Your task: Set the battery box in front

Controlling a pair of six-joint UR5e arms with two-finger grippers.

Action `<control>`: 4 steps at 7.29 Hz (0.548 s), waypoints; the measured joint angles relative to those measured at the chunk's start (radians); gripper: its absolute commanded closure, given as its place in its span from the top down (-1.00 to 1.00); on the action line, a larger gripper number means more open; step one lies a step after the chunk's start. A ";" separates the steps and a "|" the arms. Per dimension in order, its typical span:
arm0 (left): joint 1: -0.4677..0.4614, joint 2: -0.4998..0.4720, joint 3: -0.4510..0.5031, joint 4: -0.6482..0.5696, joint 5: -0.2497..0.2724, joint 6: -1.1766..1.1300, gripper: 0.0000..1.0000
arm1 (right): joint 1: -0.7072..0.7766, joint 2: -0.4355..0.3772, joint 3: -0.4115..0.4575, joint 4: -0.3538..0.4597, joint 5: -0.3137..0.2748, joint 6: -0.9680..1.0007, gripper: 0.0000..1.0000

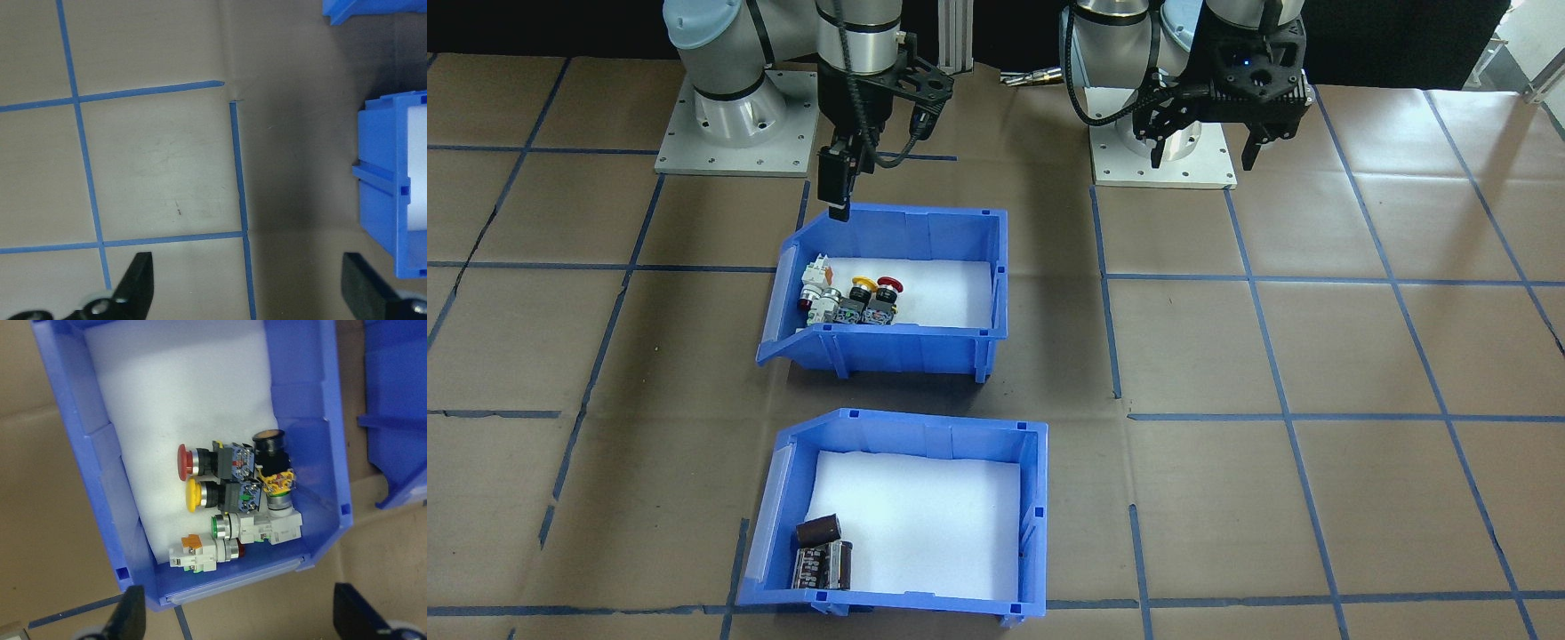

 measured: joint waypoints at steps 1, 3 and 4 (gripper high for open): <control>0.002 -0.004 -0.001 -0.008 0.001 0.001 1.00 | -0.090 -0.002 -0.041 0.033 0.036 0.025 1.00; 0.002 -0.013 -0.002 -0.011 -0.003 0.001 1.00 | -0.269 -0.004 -0.072 0.062 0.117 0.139 1.00; 0.002 -0.013 -0.002 -0.011 -0.004 0.001 1.00 | -0.334 -0.005 -0.079 0.067 0.137 0.244 1.00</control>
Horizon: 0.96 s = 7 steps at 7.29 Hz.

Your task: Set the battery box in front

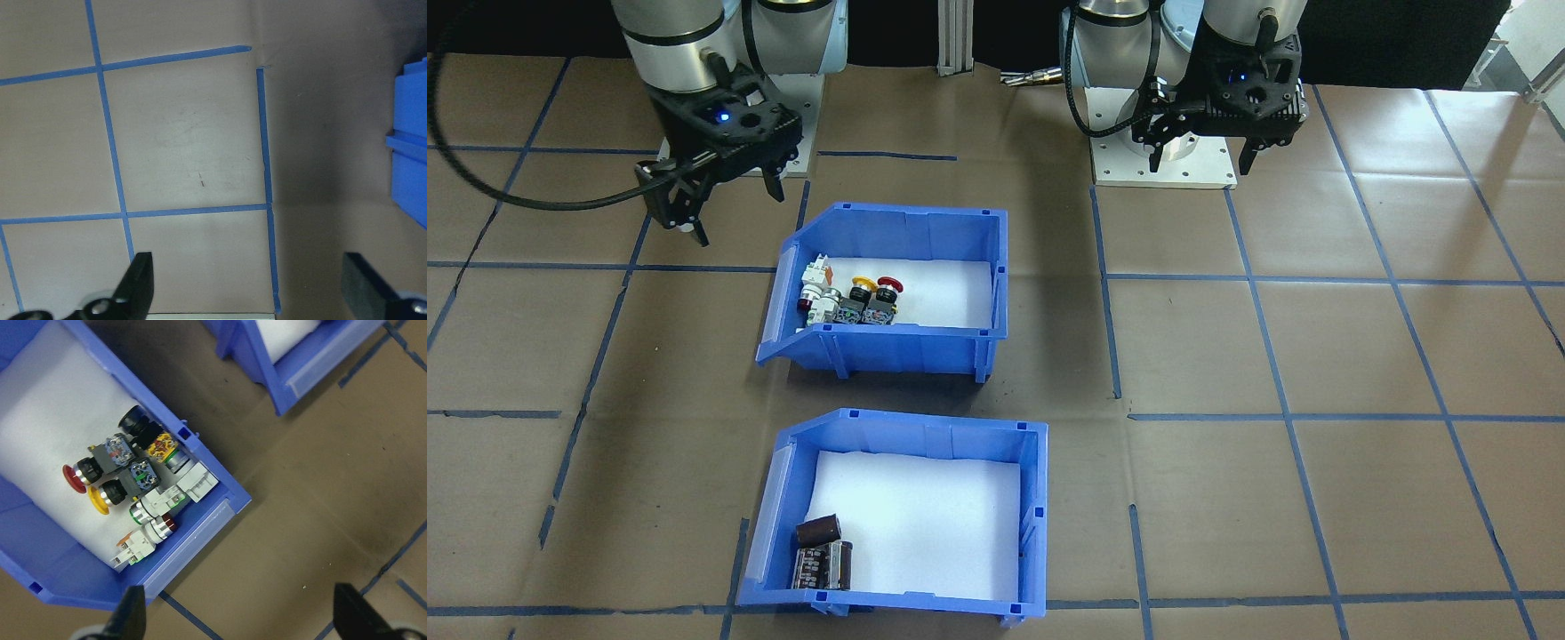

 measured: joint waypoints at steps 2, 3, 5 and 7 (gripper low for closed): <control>-0.001 0.008 0.000 0.001 -0.001 0.001 1.00 | -0.050 0.006 -0.046 0.012 0.010 0.280 1.00; -0.002 0.013 0.000 0.001 -0.001 0.002 1.00 | -0.054 0.024 -0.087 0.055 0.013 0.439 1.00; -0.003 0.015 0.001 0.009 -0.002 0.004 1.00 | -0.051 0.078 -0.170 0.152 0.016 0.693 1.00; -0.004 0.005 0.000 0.013 -0.018 0.000 1.00 | -0.047 0.095 -0.201 0.211 0.012 0.763 1.00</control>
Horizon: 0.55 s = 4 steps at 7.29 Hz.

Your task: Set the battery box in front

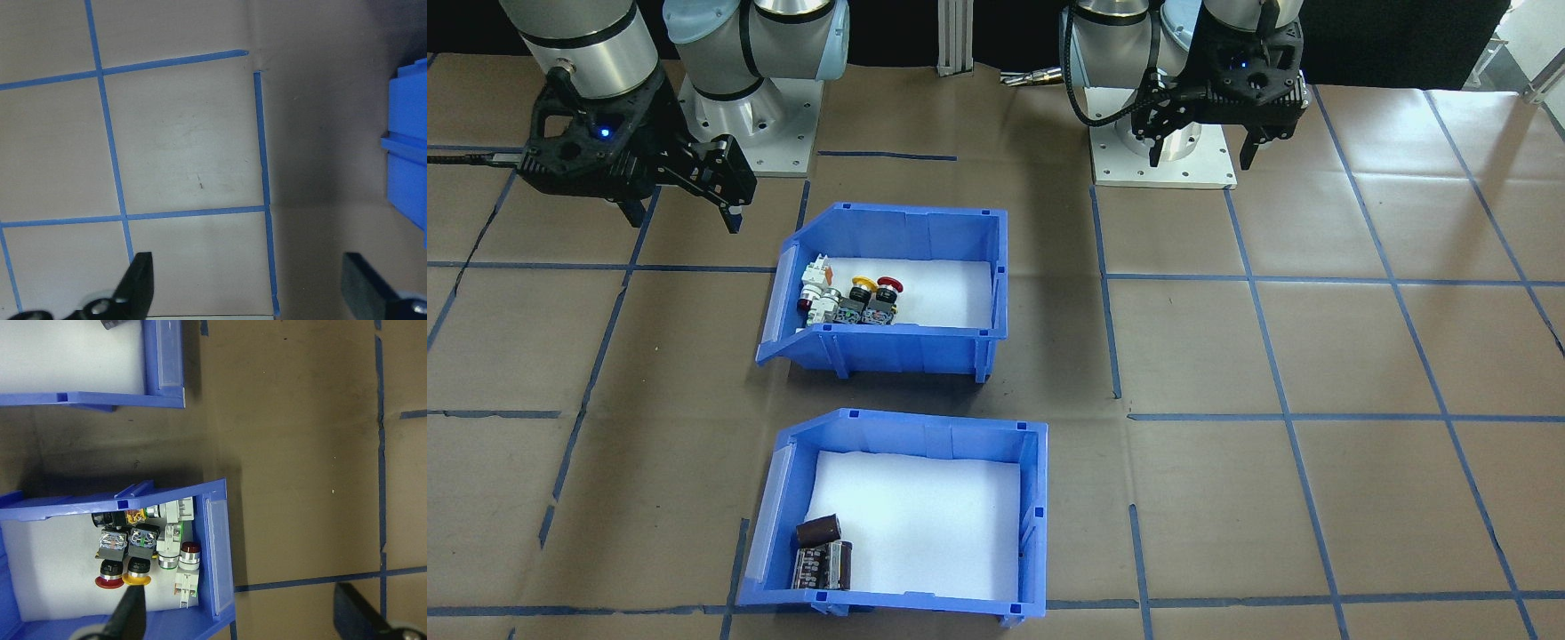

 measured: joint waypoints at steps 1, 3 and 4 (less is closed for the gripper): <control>0.000 -0.010 -0.001 0.001 -0.015 -0.009 1.00 | 0.000 0.002 -0.005 0.018 -0.003 0.006 1.00; 0.001 -0.021 -0.003 0.003 -0.033 -0.016 1.00 | 0.001 0.006 -0.007 0.028 -0.008 0.008 1.00; 0.001 -0.028 -0.004 0.006 -0.035 -0.015 1.00 | 0.001 0.006 -0.007 0.030 -0.009 0.008 1.00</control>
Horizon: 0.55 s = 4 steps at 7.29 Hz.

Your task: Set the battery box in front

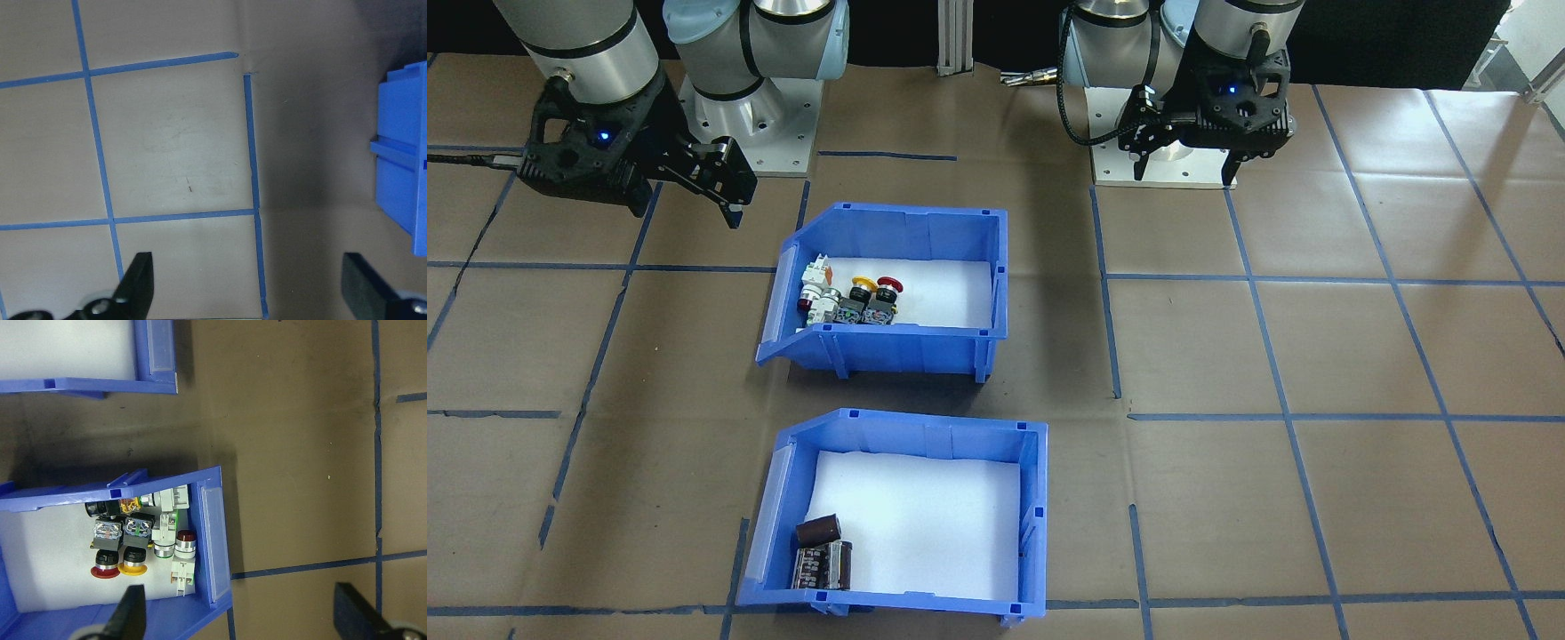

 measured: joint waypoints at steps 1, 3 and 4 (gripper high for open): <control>0.000 -0.008 0.000 0.024 -0.001 0.002 1.00 | 0.000 0.000 0.000 0.001 -0.001 0.000 1.00; 0.001 -0.016 -0.005 0.081 -0.002 -0.003 1.00 | 0.000 0.000 0.000 0.001 0.000 0.000 1.00; 0.000 -0.017 -0.010 0.090 -0.001 -0.004 1.00 | 0.000 0.001 0.000 0.001 0.001 0.000 1.00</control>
